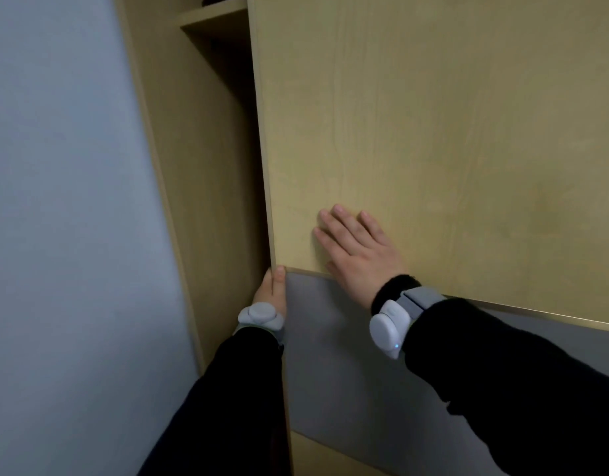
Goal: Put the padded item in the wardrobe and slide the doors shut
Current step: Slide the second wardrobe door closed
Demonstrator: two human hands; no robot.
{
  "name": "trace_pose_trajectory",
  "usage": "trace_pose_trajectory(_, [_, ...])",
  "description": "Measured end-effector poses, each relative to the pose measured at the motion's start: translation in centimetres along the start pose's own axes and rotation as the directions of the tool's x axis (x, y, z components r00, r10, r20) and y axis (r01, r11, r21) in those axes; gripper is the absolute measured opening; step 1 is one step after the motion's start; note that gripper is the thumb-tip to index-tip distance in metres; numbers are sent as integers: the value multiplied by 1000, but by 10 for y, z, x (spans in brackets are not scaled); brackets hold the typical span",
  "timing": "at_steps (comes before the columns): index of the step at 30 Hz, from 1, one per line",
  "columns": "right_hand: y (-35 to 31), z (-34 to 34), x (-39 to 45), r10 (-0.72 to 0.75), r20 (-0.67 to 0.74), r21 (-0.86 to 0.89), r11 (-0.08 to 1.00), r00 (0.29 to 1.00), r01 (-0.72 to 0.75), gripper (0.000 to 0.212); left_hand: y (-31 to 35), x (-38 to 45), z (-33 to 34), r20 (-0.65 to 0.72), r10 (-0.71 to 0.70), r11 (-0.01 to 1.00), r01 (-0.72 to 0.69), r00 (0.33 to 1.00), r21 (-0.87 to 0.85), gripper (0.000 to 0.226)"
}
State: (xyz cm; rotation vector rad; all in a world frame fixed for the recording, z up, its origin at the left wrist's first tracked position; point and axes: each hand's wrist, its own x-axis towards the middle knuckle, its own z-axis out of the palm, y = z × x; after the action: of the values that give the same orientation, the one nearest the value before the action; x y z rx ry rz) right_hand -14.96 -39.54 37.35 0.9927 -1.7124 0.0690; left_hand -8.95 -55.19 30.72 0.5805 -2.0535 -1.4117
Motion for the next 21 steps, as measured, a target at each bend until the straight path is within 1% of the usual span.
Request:
trace_pose_trajectory(3, [-1, 2, -7, -16, 13, 23, 1000, 1000, 16, 61, -6, -3, -15, 17, -36, 997, 37, 999, -71, 49])
trace_pose_trajectory(5, [-4, 3, -6, -36, 20, 12, 999, 999, 36, 61, -10, 3, -19, 0, -15, 995, 15, 1000, -96, 50])
trace_pose_trajectory(7, [-8, 6, -4, -56, 30, 8, 998, 998, 56, 62, -12, 11, -22, -42, -45, 993, 40, 998, -112, 50])
trace_pose_trajectory(8, [-11, 8, -2, -57, 33, 14, 998, 998, 56, 62, -14, 13, -24, -50, -35, 992, 28, 998, -120, 50])
trace_pose_trajectory(12, [-22, 16, 5, -24, 19, 50, 998, 1000, 23, 62, -17, 20, -31, -81, -43, 995, 35, 996, -97, 55])
trace_pose_trajectory(15, [-27, 21, 10, -36, 25, 17, 999, 999, 35, 63, -14, 24, -36, -52, -66, 998, 65, 996, -17, 60])
trace_pose_trajectory(17, [-29, 23, 12, -33, 26, 9, 999, 999, 33, 63, -14, 28, -38, -57, -77, 997, 78, 995, 6, 61])
trace_pose_trajectory(21, [-35, 28, 17, -31, 26, -1, 1000, 999, 31, 60, -17, 32, -40, -106, -89, 995, 83, 990, -53, 56])
